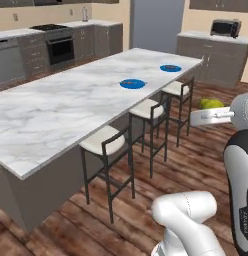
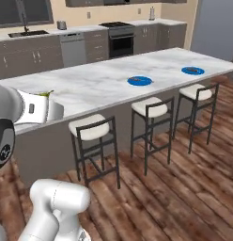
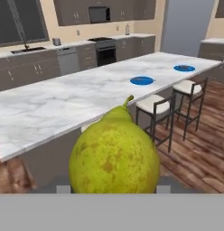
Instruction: Pick up the banana and pear from the fridge and place one fruit on each plate on the dining counter.
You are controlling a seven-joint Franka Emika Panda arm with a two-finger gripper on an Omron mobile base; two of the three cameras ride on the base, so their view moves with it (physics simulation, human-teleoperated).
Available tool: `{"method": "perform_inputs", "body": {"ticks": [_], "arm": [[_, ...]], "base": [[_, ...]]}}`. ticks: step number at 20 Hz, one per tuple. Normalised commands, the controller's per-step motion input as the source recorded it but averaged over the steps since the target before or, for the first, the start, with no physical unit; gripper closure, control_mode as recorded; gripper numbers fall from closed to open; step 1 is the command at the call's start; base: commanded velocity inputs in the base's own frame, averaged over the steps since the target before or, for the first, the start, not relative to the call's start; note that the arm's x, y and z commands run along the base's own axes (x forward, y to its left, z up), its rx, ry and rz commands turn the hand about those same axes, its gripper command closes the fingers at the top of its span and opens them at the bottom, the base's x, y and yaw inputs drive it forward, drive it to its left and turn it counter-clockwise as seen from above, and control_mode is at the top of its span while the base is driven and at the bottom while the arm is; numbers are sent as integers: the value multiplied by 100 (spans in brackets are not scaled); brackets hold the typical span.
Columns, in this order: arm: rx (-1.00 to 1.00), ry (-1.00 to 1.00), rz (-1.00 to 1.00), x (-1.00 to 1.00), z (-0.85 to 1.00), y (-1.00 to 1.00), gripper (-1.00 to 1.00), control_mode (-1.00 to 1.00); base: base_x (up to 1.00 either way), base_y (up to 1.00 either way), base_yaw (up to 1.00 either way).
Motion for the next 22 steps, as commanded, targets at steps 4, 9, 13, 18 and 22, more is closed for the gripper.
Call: {"method": "perform_inputs", "body": {"ticks": [4, 9, 13, 18, 22], "arm": [[0, 0, 0, 0, 0, 0, 100, 100], [0, 0, 0, 0, 0, 0, 100, 100], [0, 0, 0, 0, 0, 0, 100, 100], [0, 0, 0, 0, 0, 0, 100, 100], [0, 0, 0, 0, 0, 0, 100, 100]], "base": [[47, -100, 46], [19, -100, 41], [11, -100, 46], [13, -100, 42], [19, -100, 28]]}}
